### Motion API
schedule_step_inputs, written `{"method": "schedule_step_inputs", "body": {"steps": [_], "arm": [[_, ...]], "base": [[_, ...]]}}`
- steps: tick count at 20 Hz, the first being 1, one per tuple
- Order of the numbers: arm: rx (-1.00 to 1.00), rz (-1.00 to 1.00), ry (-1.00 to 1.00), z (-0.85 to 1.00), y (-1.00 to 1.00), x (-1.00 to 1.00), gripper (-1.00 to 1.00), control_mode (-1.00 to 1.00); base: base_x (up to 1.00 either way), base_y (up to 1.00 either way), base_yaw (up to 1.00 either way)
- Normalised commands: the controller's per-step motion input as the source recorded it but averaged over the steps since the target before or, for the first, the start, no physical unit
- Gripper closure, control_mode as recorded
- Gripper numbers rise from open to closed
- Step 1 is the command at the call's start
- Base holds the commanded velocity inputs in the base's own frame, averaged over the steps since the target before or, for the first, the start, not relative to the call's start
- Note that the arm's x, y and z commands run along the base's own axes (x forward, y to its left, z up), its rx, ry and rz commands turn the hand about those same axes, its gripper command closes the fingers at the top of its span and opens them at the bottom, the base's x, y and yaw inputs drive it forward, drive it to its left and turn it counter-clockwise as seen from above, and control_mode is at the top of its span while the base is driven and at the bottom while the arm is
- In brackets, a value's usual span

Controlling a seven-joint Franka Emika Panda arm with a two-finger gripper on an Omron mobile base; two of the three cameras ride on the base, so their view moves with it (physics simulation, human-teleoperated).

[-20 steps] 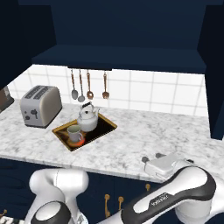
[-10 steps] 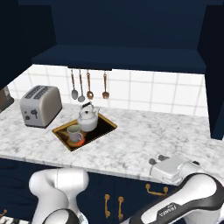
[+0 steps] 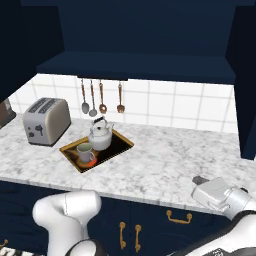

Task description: Pick the kettle from the counter and place it on the tray. Then pick the mug from the cabinet and place it on the tray. Then close the cabinet doors.

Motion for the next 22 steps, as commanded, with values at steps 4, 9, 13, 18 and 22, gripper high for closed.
{"method": "schedule_step_inputs", "body": {"steps": [4, 9, 13, 18, 22], "arm": [[0.20, 0.00, 0.00, 0.21, -0.66, 0.00, 1.00, -1.00], [0.20, 0.00, -0.01, 0.10, -0.40, 0.00, 1.00, -1.00], [0.20, 0.00, -0.03, 0.13, -0.27, 0.02, 1.00, -1.00], [0.10, 0.00, -0.06, 0.29, -0.14, 0.08, 1.00, -1.00], [0.19, 0.00, 0.00, 0.41, -0.30, 0.22, 1.00, -1.00]], "base": [[0.00, 0.00, 0.00], [0.00, 0.00, 0.00], [0.00, 0.00, 0.00], [0.00, 0.00, 0.00], [0.00, 0.00, 0.00]]}}
